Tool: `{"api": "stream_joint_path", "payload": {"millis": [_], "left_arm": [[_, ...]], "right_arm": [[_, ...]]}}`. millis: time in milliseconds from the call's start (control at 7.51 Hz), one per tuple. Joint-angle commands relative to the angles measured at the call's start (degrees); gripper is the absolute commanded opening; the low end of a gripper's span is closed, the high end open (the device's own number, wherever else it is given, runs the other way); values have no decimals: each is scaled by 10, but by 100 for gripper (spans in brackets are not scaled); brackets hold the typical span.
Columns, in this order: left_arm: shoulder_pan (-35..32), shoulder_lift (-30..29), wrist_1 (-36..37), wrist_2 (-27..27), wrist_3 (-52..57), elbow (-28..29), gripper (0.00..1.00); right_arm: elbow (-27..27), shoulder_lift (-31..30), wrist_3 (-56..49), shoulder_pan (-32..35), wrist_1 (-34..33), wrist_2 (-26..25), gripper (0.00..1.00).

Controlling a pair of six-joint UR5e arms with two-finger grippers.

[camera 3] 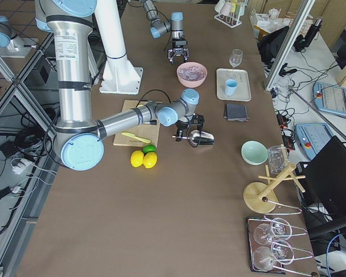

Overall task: Put ice in cup with scoop
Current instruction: 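Reach the left gripper to the pink bowl while the right gripper approaches the scoop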

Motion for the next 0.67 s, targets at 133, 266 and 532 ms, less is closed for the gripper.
{"api": "stream_joint_path", "payload": {"millis": [133,266,532], "left_arm": [[6,-17,9,39,-1,9,98],[6,-26,9,58,-2,16,98],[11,-41,9,60,-4,27,98]], "right_arm": [[-1,0,0,-4,0,0,50],[-1,0,1,-5,0,-1,50],[-2,0,1,-5,0,-1,45]]}}
